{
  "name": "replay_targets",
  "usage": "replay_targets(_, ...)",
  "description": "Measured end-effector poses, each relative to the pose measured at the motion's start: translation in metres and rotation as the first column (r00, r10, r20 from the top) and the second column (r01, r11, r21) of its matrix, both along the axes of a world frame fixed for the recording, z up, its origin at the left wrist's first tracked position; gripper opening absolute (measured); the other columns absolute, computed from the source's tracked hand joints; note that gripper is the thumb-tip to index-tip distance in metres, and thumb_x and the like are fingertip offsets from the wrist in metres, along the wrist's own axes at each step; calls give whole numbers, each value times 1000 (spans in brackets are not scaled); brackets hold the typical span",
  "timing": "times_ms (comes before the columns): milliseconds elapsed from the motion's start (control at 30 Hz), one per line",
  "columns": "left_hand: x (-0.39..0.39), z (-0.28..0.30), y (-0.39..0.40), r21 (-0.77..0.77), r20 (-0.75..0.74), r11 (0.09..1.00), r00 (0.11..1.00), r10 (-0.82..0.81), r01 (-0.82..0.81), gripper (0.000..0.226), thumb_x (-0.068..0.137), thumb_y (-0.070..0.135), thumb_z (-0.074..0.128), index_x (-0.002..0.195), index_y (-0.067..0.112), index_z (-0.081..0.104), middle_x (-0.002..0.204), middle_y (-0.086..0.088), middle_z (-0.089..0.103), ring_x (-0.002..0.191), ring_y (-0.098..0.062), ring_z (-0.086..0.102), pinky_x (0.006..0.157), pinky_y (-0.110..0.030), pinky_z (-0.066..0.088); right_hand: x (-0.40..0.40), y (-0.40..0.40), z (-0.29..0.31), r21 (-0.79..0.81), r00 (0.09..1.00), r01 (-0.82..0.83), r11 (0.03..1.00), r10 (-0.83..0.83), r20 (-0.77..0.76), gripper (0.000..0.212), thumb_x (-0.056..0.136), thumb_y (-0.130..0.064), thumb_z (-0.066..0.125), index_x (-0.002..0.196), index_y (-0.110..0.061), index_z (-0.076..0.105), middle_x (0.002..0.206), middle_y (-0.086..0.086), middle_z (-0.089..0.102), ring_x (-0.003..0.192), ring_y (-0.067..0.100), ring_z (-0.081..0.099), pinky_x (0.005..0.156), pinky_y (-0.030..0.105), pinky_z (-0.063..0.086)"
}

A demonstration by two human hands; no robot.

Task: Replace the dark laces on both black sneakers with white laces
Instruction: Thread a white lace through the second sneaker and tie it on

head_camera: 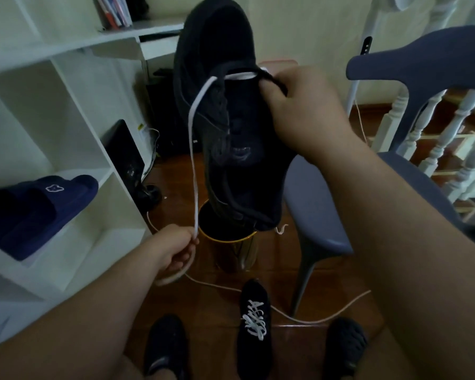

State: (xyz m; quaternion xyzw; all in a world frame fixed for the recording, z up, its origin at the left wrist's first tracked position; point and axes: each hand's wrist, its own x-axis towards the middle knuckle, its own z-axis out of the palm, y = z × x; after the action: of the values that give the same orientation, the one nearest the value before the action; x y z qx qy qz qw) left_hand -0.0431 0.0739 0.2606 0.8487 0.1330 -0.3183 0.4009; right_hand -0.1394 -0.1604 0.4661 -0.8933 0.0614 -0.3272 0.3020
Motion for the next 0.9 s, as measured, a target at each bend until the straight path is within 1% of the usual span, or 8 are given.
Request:
replay_targets(100,-5,3,-3,30,12,996,996,-84,84,50,104,58,49,86,16,70,70,0,56,67,-19,54,62,-31,45,-1,0,-3,-24,999,18,1000,-19,-32,44,106,-39,47,68,-19,49,62,1,46,57,17,43,52,35,27)
replay_targets(200,-2,8,-5,54,147,990,979,-138,131,67,104,69,37,86,10,65,71,-5,52,66,-24,52,64,-36,46,-4,-2,-8,-60,997,47,997,-50,-59,42,107,-42,46,74,-17,55,65,0,49,59,16,46,52,35,27)
replay_targets(300,1,26,-14,-216,308,966,949,-71,143,66,105,68,36,91,12,68,75,-7,58,66,-23,55,66,-39,47,-7,-1,-11,-79,995,49,996,-55,-80,44,106,-41,46,72,-15,54,64,2,50,60,20,47,52,35,26)
replay_targets(467,-23,79,-33,-637,508,742,838,199,210,34,109,51,48,109,25,70,88,2,70,75,-14,63,69,-32,48,-12,4,-18,-59,991,27,998,-34,-128,43,105,-42,48,74,-14,57,67,5,53,68,26,53,58,35,33)
replay_targets(600,-51,111,-33,-500,823,793,475,311,348,19,106,36,53,87,38,57,76,17,57,72,-4,53,70,-25,44,-14,7,-31,-26,988,30,999,-34,-152,45,104,-43,49,69,-16,52,64,2,51,68,28,54,58,34,31)
replay_targets(667,-57,118,-31,-398,884,828,405,232,396,14,105,36,56,92,34,55,76,17,55,70,0,51,66,-18,43,-18,11,-41,-15,985,29,999,-31,-169,45,104,-44,50,69,-16,52,64,0,52,67,26,54,57,34,29)
replay_targets(800,-51,110,-33,-231,851,911,524,19,342,39,81,69,61,105,39,52,93,2,53,73,-11,53,66,-27,43,-29,20,-63,75,985,13,997,0,-172,41,105,-44,48,71,-21,51,65,-3,53,62,17,53,55,33,33)
replay_targets(900,-53,107,-33,-98,833,931,541,-118,353,45,77,68,70,101,36,49,93,3,55,73,-12,56,61,-27,40,-35,22,-74,25,979,14,1000,-8,-202,36,105,-47,46,80,-24,56,72,-3,61,69,21,60,60,42,49)
